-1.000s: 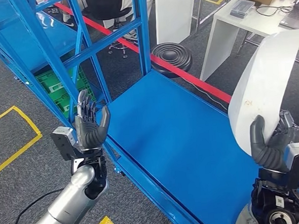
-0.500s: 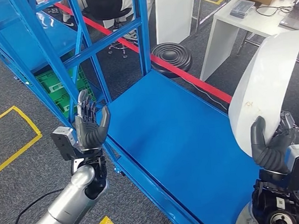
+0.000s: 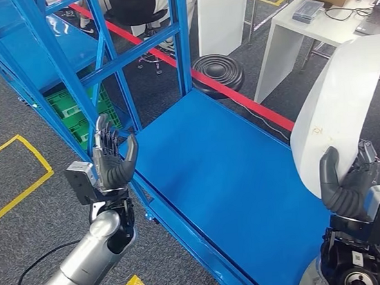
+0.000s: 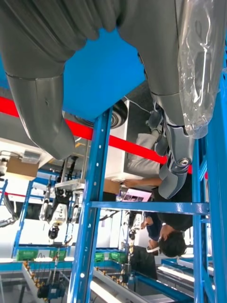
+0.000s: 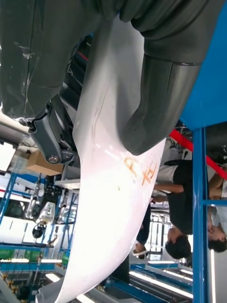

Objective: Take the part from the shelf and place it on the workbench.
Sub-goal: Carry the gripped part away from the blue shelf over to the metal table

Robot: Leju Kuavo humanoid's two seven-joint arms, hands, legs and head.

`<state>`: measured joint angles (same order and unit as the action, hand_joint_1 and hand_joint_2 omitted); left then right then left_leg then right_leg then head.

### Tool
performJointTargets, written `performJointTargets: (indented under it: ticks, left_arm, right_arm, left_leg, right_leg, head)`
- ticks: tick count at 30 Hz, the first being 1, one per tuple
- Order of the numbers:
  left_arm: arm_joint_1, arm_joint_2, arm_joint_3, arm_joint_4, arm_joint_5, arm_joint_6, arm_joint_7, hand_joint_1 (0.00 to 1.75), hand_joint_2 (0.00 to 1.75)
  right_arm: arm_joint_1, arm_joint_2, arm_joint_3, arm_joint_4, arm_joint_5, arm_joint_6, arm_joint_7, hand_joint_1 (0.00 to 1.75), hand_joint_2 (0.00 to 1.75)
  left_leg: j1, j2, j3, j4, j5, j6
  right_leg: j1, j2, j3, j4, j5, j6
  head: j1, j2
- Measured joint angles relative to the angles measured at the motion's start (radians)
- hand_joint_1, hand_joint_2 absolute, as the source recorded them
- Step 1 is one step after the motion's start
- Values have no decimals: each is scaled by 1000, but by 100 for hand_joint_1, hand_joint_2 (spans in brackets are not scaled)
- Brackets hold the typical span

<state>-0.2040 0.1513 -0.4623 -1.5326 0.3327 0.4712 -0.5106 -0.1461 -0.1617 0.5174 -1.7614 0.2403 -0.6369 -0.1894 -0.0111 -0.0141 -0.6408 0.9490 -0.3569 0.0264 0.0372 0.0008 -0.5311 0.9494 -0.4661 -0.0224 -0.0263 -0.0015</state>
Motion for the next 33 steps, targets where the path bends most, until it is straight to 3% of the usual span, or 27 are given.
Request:
performJointTargets:
  ticks: [11, 16, 18, 20, 21, 22, 23, 25, 27, 31, 33]
  left_arm:
    - [0, 1, 0, -3, 29, -18, -17, 0, 175]
    - [1, 1, 0, -5, 39, -30, -22, 0, 175]
    - [0, 0, 0, -6, 41, -32, -23, 0, 175]
    - [0, 0, 0, -6, 43, -34, -23, 0, 175]
    - [2, 0, 0, -6, 43, -35, -23, 0, 175]
    - [3, -1, 0, -6, 44, -36, -23, 0, 175]
    - [5, -1, 0, -6, 44, -37, -22, 0, 175]
    - [5, -1, 0, -6, 45, -37, -22, 0, 175]
    - [5, 0, 0, -6, 45, -38, -21, 0, 175]
    - [2, 0, -1, -6, 47, -39, -20, 0, 175]
    - [1, 1, -1, -6, 47, -39, -20, 0, 175]
  right_arm:
    - [10, -12, 8, -19, -1, -14, -2, 175, 175]
    - [14, -14, 9, -32, -1, -13, 0, 175, 175]
    - [15, -15, 9, -36, 0, -12, 1, 175, 175]
    - [19, -16, 9, -36, 0, -11, 1, 175, 175]
    - [22, -16, 9, -36, 0, -11, 1, 175, 175]
    - [24, -17, 8, -36, 0, -10, 1, 175, 175]
    - [26, -17, 8, -36, 0, -10, 1, 175, 175]
    - [26, -18, 8, -36, -1, -9, 0, 175, 175]
    - [25, -18, 8, -36, -2, -7, 0, 175, 175]
    - [24, -18, 8, -35, -3, -2, -3, 175, 175]
    - [22, -18, 8, -35, -3, 0, -4, 175, 175]
  left_leg:
    - [-1, 0, 0, 1, -1, 1]
    - [-1, 1, 16, -15, -2, 17]
    - [5, 2, 30, -31, 3, 20]
    - [6, 3, 33, -34, 4, 21]
    - [8, 3, 33, -34, 4, 20]
    - [10, 3, 33, -33, 4, 18]
    - [13, 2, 32, -31, 3, 14]
    - [21, 0, 30, -21, 0, 2]
    - [24, -3, 27, -8, -5, -15]
    - [28, -4, 22, -2, -3, -44]
    - [31, 1, -6, 63, -49, -51]
  right_leg:
    - [-1, 0, 0, -1, 0, 1]
    - [-6, 0, 6, 6, -12, 18]
    - [-11, 1, -21, 78, -58, 30]
    - [-25, 1, -86, 215, -127, 44]
    - [-32, 1, -114, 270, -147, 50]
    - [-40, 1, -125, 291, -147, 56]
    - [-47, 1, -116, 271, -127, 62]
    - [-60, 1, -48, 136, -59, 75]
    - [-63, 5, 5, 31, -16, 75]
    - [-55, 6, 10, 14, 1, 42]
    - [-57, 3, 10, 11, 11, 27]
  head:
    - [0, 0]
    - [0, 0]
    - [2, 0]
    - [4, 0]
    - [4, 0]
    - [4, 0]
    - [5, 0]
    - [5, 0]
    - [6, 0]
    - [4, 0]
    - [-1, 0]
